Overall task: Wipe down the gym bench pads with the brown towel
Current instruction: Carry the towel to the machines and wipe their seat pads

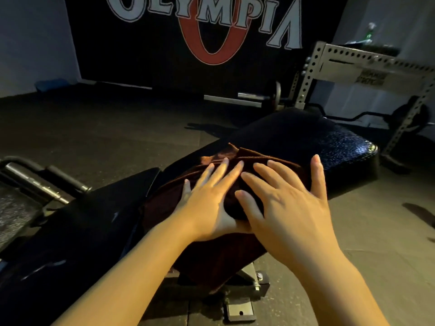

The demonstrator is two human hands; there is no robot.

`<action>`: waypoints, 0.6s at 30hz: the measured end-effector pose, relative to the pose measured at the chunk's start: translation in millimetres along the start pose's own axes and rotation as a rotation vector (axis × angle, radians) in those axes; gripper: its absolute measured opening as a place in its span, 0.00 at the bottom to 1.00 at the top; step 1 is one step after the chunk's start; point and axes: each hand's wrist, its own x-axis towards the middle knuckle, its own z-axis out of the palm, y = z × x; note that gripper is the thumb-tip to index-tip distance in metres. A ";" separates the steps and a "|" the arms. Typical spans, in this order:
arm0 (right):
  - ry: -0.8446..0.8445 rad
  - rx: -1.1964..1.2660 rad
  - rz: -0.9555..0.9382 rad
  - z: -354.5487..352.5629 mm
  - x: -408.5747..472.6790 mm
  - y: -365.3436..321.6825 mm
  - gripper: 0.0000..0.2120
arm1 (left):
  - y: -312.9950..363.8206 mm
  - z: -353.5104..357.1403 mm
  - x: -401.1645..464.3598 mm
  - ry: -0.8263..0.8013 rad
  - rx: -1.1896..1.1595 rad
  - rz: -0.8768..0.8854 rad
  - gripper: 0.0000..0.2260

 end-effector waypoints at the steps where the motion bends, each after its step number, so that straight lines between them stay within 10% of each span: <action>1: 0.012 0.021 0.010 -4.0 0.7 6.4 0.21 | 1.9 -0.1 5.1 -0.013 0.010 0.002 0.47; 18: 0.365 0.287 0.159 -6.9 11.0 88.1 0.22 | 91.8 -24.2 99.8 -0.029 -0.125 0.403 0.46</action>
